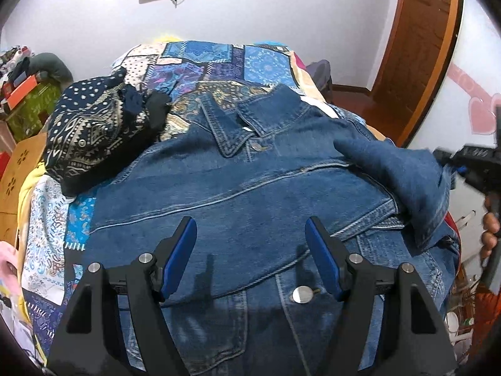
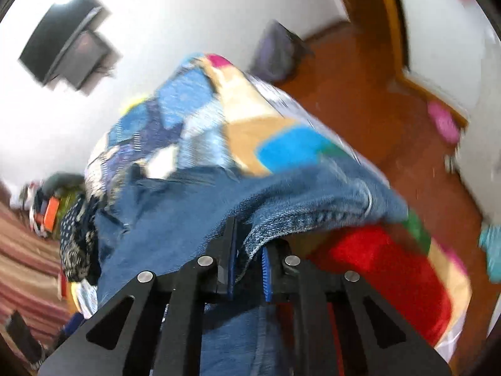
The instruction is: Fold large clothes
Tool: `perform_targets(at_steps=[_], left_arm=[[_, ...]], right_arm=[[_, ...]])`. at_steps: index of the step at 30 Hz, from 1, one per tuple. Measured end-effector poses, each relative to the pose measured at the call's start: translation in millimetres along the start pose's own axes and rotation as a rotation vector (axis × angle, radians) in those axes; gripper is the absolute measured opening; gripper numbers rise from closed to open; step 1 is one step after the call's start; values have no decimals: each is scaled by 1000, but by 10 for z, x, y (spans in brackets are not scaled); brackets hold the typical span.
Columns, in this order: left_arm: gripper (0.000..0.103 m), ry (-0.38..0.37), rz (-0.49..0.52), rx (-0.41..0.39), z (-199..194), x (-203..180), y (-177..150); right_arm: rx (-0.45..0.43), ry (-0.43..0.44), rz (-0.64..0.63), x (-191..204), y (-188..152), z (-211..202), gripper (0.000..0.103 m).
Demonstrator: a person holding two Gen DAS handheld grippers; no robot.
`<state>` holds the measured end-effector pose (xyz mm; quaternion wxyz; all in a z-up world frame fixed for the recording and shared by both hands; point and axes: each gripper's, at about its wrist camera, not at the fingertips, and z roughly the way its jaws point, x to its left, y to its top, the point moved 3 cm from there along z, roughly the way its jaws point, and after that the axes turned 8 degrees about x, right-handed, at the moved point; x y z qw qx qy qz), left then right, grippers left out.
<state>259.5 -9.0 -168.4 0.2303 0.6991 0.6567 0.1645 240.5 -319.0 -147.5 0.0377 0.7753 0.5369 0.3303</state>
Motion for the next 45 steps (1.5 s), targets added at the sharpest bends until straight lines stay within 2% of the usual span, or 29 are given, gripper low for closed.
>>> perform_targets(at_steps=[6, 11, 16, 20, 24, 28, 32, 36, 39, 41, 43, 44, 45], left_arm=[[71, 7, -56, -46, -181, 260, 3], [71, 11, -129, -87, -400, 594, -72], [71, 53, -176, -93, -559, 935, -234], [71, 92, -222, -87, -660, 1218, -445], [71, 122, -279, -56, -688, 1464, -669], [71, 137, -317, -19, -665, 1612, -849], [71, 122, -329, -3, -629, 1619, -885], [71, 51, -345, 19, -546, 1545, -905], [71, 5, -360, 48, -470, 1481, -912], [71, -62, -380, 65, -409, 1429, -922], [71, -128, -402, 83, -352, 1373, -919], [71, -157, -416, 95, -310, 1351, -915], [71, -172, -426, 104, -279, 1339, -915]], right_arm=[[-109, 32, -219, 770, 88, -413, 10], [-118, 130, -405, 1553, -42, -499, 9], [-56, 171, -609, 2232, -499, -234, 9], [115, 193, -726, 2554, -1024, 275, 9], [317, 170, -771, 2611, -1495, 832, 9], [451, 161, -797, 2563, -1756, 1106, 13], [511, 132, -832, 2517, -1833, 1132, 13], [560, 142, -819, 2418, -1772, 1038, 20], [545, 158, -801, 2334, -1701, 886, 21], [488, 136, -807, 2285, -1613, 767, 21], [384, 83, -821, 2211, -1494, 645, 23], [335, 52, -824, 2157, -1436, 578, 30], [273, 13, -827, 2081, -1362, 494, 41]])
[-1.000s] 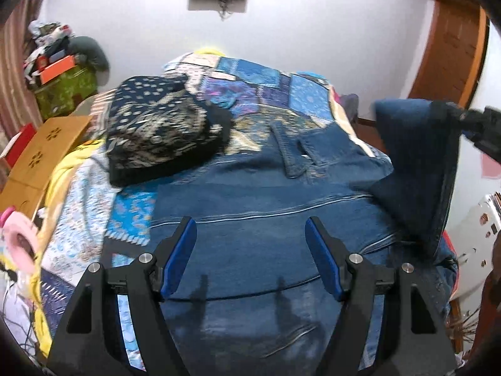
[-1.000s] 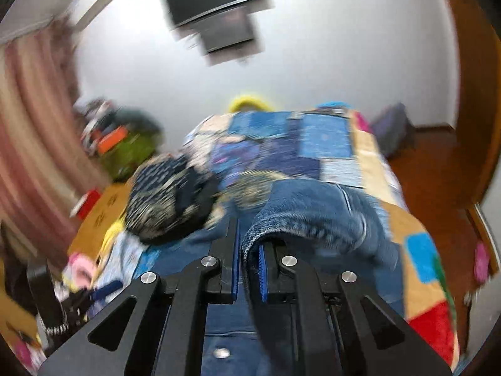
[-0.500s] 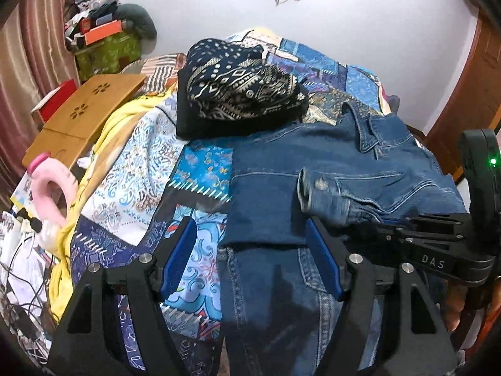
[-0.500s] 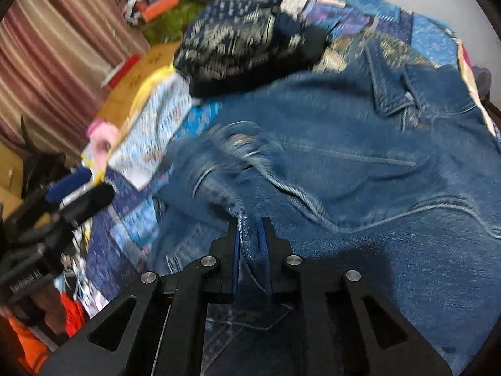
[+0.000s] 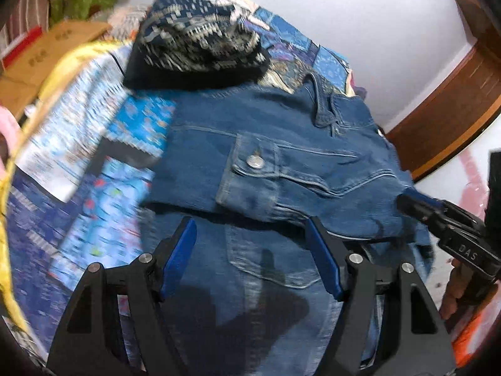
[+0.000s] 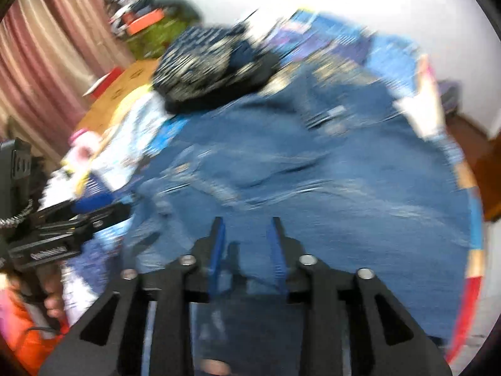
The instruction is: Fold large clothes
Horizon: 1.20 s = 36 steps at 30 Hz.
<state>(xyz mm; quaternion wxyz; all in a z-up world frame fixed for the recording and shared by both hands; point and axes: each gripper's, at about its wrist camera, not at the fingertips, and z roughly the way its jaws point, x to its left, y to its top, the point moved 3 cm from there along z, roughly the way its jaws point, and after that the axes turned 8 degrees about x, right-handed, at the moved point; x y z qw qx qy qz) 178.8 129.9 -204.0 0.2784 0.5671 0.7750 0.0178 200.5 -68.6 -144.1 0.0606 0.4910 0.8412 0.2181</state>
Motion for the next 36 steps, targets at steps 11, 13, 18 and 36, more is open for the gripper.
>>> perform_targets(at_steps=[11, 13, 18, 36], left_arm=[[68, -219, -232, 139, 549, -58, 136], [55, -189, -231, 142, 623, -113, 193], [24, 34, -117, 55, 593, -372, 258], [12, 166, 181, -374, -495, -1034, 965]], right_arm=[[-162, -306, 183, -1029, -329, -537, 60], [-153, -304, 237, -1208, -432, -548, 60], [-130, -248, 363, -1521, -615, -479, 60], [-204, -152, 523, -1974, -643, -703, 60]])
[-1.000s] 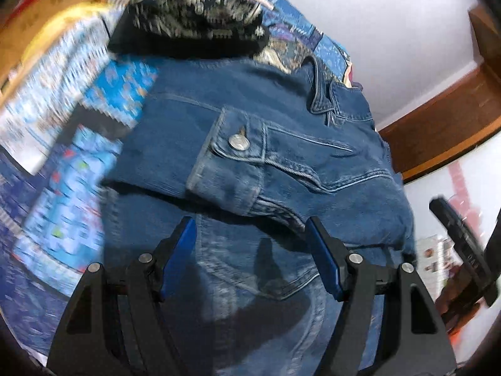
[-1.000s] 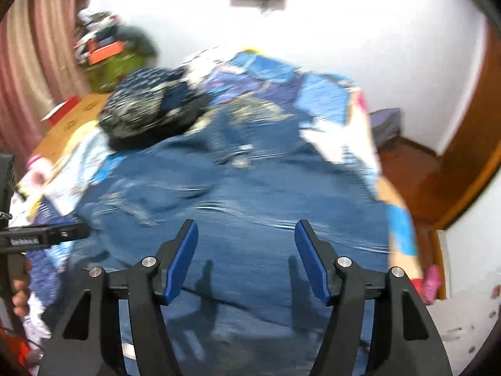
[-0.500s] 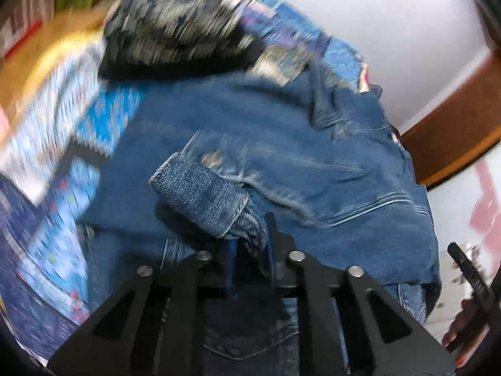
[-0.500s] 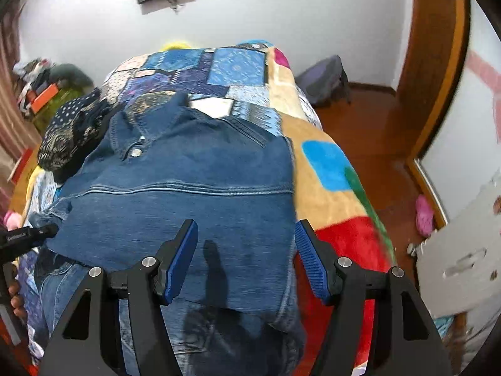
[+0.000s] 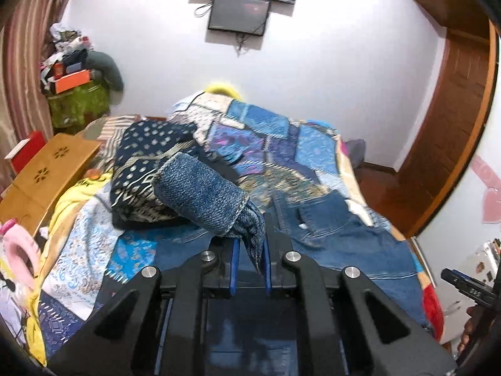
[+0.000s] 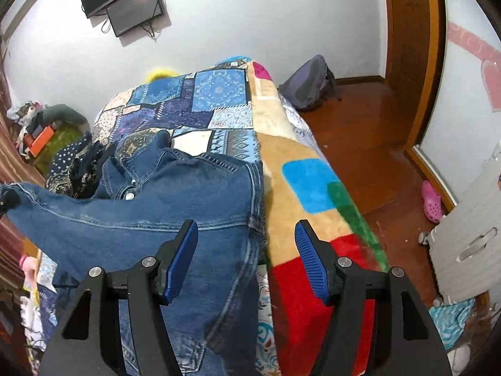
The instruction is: Fold large clothes
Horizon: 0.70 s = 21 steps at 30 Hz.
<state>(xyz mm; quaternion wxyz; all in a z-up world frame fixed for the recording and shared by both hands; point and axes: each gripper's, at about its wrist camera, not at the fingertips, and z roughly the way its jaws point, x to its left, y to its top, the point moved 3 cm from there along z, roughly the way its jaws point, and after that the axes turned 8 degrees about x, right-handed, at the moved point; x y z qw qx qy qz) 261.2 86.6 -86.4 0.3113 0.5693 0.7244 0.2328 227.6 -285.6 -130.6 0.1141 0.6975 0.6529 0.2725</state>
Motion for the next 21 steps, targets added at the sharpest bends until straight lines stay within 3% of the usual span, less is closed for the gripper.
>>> perform_targets(at_steps=[3, 6, 11, 15, 21], left_arm=[[12, 31, -24, 76, 216, 217, -213], [15, 59, -36, 205, 536, 476, -548], [27, 18, -59, 402, 907, 714, -1064], [64, 86, -68, 424, 911, 810, -1246], [66, 16, -103, 471, 798, 978, -1196]], right_arm=[[59, 25, 2, 13, -78, 169, 60], [138, 27, -1, 22, -179, 384, 60], [205, 32, 12, -7, -342, 569, 60], [215, 46, 38, -55, -385, 549, 61], [240, 63, 23, -63, -260, 531, 61]])
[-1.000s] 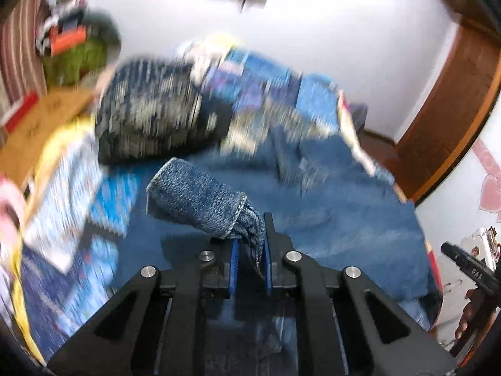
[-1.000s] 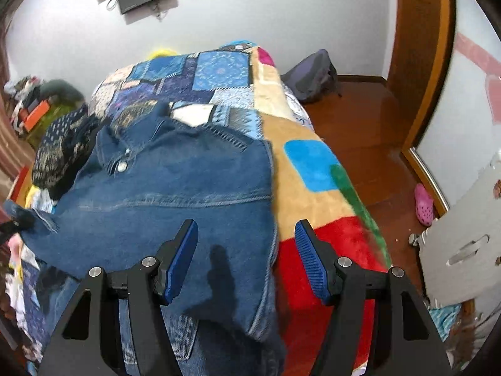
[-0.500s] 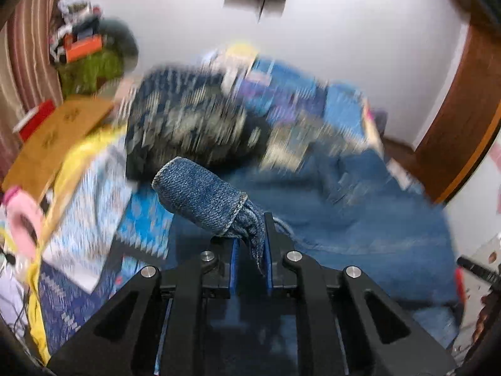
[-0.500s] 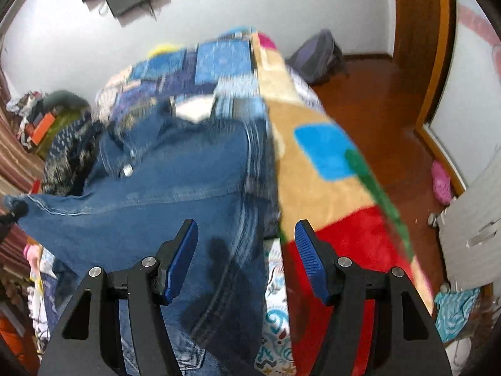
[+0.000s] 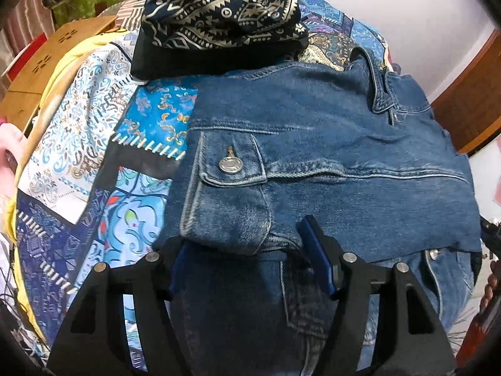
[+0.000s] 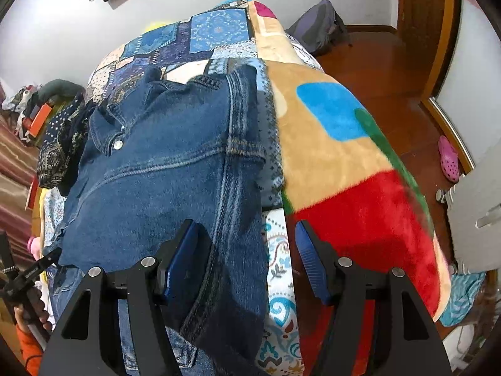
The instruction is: Fold large clothes
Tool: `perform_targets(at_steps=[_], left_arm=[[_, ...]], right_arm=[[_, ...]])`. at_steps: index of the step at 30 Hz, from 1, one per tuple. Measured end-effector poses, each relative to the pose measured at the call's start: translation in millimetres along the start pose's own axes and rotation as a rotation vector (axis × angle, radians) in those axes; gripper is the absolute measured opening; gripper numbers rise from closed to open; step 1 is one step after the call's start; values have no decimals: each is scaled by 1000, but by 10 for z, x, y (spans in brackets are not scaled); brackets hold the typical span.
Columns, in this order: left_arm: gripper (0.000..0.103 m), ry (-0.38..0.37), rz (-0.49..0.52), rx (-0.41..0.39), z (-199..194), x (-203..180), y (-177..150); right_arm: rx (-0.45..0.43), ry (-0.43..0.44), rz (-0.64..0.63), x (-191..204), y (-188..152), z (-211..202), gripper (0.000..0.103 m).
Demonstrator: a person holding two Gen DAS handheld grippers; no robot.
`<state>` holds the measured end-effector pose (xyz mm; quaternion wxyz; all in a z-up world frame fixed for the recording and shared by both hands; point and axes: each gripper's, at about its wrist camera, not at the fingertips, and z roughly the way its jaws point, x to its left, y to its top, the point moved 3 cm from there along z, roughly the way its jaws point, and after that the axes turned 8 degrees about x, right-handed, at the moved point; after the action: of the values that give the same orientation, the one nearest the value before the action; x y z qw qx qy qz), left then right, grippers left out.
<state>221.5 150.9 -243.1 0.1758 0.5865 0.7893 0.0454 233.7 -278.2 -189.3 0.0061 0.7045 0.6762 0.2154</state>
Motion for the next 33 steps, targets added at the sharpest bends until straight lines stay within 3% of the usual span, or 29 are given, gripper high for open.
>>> perform_targets(at_steps=[6, 10, 16, 21, 25, 27, 32, 33], left_arm=[[73, 105, 47, -71, -268, 91, 179], [77, 102, 10, -96, -293, 293, 463], [77, -46, -137, -2, 60, 642, 852], [77, -221, -234, 134, 552, 776, 973], [77, -285, -289, 203, 870, 819, 1000], [78, -375, -321, 227, 1009, 814, 1003], [78, -531, -378, 204, 1082, 853, 1085], [75, -545, -396, 204, 1085, 864, 1098]], right_arm=[[-18, 46, -2, 21, 209, -86, 61], [-56, 68, 28, -2, 375, -155, 61], [-59, 67, 73, -121, 650, -111, 61], [51, 105, 75, -168, 819, 255, 61], [135, 194, 102, -166, 885, 533, 61], [150, 233, 101, -123, 914, 608, 61], [153, 224, 74, 0, 1018, 704, 61], [150, 213, 83, 13, 1031, 720, 55]])
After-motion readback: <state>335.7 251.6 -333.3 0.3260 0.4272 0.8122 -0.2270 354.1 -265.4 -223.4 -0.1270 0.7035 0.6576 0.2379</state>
